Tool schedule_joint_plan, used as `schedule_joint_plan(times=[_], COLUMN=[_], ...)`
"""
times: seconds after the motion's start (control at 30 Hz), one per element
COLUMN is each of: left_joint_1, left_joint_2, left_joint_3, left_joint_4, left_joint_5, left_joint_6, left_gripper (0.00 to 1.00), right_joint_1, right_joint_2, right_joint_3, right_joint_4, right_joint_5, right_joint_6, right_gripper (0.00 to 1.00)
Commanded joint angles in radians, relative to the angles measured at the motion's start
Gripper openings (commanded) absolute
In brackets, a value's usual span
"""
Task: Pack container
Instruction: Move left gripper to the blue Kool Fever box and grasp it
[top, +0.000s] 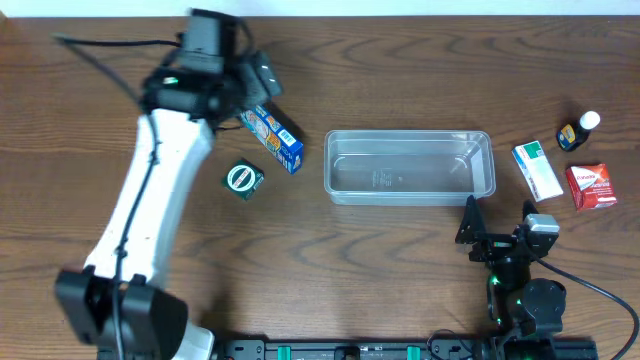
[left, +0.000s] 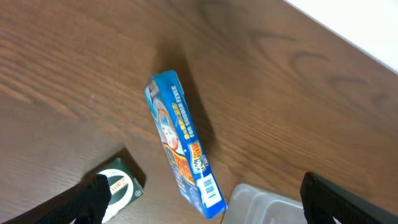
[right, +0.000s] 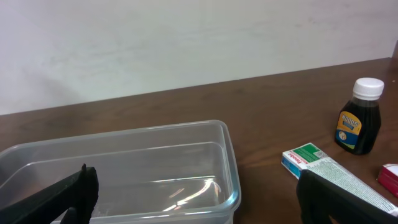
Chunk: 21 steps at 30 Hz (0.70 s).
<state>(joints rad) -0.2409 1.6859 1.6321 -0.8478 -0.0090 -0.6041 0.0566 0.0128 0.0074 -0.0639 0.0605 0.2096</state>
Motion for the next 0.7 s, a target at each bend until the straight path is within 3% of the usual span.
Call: schedule_joint_plan(times=[0.0, 0.13, 0.3, 0.67], left_joint_1=[-0.069, -0.099, -0.080, -0.072], left_joint_2=[0.054, 0.124, 0.201, 0.292], left_joint_3=[0.018, 0.017, 0.014, 0.014], left_joint_4=[0.000, -0.008, -0.030, 0.005], left_joint_5=[-0.191, -0.247, -0.246, -0.245], left_joint_6=[-0.108, -0.161, -0.248, -0.248], left_gripper=[0.98, 1.00, 0.88, 0.81], right_joint_1=[-0.004, -0.004, -0.004, -0.004], right_joint_2=[-0.004, -0.004, -0.004, -0.004], right_joint_3=[-0.002, -0.002, -0.002, -0.002], right_joint_4=[-0.004, -0.004, -0.004, -0.004], right_joint_5=[0.011, 0.011, 0.011, 0.011], right_joint_6=[0.014, 0.014, 0.014, 0.014], right_gripper=[0.99, 0.99, 0.99, 0.99])
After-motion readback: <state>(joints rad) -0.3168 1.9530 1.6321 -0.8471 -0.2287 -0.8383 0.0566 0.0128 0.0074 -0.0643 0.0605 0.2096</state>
